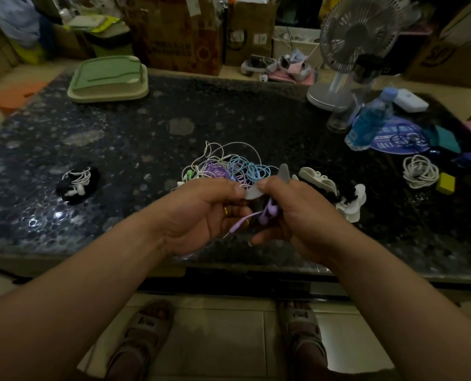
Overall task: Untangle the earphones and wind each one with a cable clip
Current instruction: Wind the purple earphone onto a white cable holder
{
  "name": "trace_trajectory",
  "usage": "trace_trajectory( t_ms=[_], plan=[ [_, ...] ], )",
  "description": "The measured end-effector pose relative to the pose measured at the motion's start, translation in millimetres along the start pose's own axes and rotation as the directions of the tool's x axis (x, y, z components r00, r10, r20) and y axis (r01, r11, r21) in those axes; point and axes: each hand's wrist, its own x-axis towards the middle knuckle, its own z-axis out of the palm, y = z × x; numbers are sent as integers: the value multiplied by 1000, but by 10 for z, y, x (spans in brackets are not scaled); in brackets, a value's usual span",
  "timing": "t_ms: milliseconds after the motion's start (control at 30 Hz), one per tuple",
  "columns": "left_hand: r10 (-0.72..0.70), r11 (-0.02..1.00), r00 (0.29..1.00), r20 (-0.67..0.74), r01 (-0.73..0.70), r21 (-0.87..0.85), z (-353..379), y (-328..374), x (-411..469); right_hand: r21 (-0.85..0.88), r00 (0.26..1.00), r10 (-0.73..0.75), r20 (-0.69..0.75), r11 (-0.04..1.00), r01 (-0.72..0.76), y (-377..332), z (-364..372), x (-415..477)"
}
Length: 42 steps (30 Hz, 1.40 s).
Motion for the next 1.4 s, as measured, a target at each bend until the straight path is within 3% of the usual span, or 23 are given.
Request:
trace_trajectory(
  t_ms=[100, 233, 400, 533, 667, 800, 1000, 1167, 1300, 1400],
  plan=[
    [47, 979, 991, -122, -21, 204, 93, 9, -47, -138, 997, -69, -36, 988, 63, 34, 9, 6],
    [193, 873, 961, -200, -76, 482, 224, -60, -78, -354, 979, -179, -101, 926, 133, 76, 15, 2],
    [180, 891, 959, -218, -65, 449, 252, -44, -80, -599, 959, -283, -21, 771, 215, 106, 12, 0],
    [150, 911, 969, -197, -58, 409, 240, -34, -86, -554, 982, -185, 29, 815, 170, 102, -5, -26],
    [219, 857, 962, -162, -111, 503, 219, -41, -94, -512, 979, -196, -46, 846, 146, 141, 7, 16],
    [268, 771, 955, -125, -135, 622, 206, -51, -108, -121, 979, -101, -176, 989, 80, 165, -1, 101],
    [422, 710, 891, -166, -211, 672, 238, -126, -99, 184, 985, -77, -157, 977, 106, 137, 36, 145],
    [555, 544, 819, -145, -225, 809, 257, -138, -92, 89, 981, -125, -145, 986, 139, 117, 11, 136],
    [520, 609, 837, -171, -223, 761, 184, -134, -69, 60, 980, -106, -167, 991, 117, 80, -28, 105],
    [541, 572, 828, -145, -236, 785, 163, -127, -79, -2, 984, -103, -148, 995, 104, 50, -72, 74]
  ],
)
